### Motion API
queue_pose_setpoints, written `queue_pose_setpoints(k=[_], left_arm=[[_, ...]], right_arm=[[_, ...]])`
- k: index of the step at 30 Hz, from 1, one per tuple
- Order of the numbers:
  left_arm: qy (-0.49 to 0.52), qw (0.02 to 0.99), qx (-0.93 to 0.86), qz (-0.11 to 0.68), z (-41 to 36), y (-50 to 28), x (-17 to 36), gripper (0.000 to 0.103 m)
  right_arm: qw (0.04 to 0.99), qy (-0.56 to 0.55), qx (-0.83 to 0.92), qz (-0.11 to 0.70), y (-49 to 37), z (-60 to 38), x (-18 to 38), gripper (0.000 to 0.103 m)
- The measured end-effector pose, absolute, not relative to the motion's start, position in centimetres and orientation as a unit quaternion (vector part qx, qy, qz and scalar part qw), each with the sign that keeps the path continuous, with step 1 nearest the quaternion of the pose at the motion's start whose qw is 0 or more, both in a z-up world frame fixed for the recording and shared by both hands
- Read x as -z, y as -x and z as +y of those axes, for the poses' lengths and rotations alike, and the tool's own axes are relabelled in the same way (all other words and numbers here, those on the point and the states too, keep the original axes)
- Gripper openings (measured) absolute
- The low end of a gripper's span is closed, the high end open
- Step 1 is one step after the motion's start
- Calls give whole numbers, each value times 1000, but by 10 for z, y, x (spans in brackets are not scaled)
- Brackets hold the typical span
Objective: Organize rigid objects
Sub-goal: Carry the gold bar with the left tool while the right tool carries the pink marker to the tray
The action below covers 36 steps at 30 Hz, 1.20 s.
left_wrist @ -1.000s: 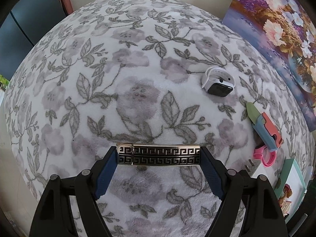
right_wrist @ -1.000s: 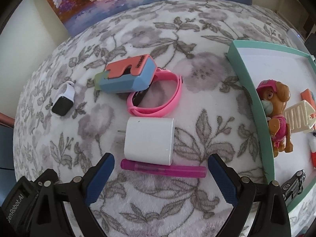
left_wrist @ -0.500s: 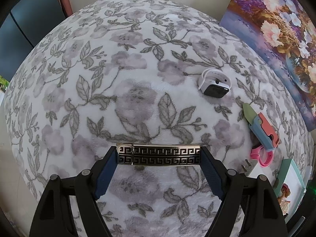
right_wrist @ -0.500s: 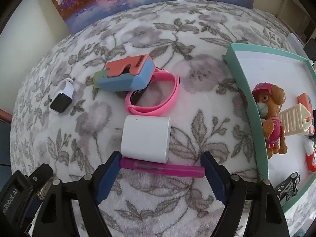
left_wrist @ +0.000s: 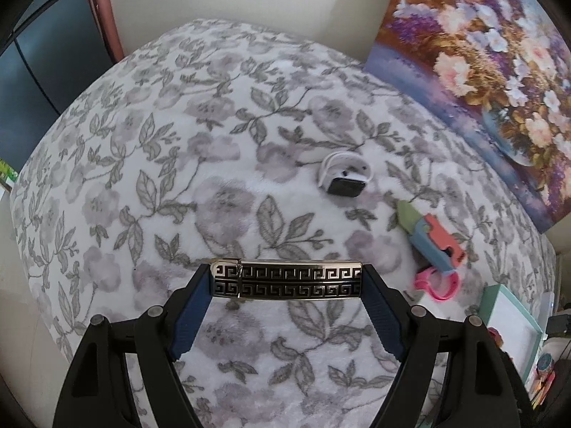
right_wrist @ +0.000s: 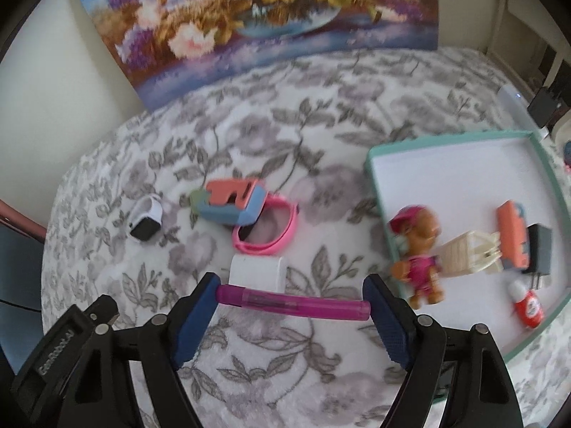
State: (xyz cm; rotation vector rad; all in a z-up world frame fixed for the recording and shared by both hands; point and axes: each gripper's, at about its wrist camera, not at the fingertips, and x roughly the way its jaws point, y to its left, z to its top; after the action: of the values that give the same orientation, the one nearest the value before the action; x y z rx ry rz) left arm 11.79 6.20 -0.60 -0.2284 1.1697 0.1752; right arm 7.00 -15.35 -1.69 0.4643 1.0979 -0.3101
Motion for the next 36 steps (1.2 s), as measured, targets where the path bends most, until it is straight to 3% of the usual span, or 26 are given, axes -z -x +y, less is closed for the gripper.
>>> queue_pose_setpoints(k=[17, 36], left_arm=[[60, 859, 32, 508, -24, -81, -44, 82], [-21, 834, 145, 532, -136, -39, -33, 82]], right_arm=[[837, -195, 182, 477, -11, -225, -36, 84], [786, -257, 271, 493, 49, -342, -11, 84]])
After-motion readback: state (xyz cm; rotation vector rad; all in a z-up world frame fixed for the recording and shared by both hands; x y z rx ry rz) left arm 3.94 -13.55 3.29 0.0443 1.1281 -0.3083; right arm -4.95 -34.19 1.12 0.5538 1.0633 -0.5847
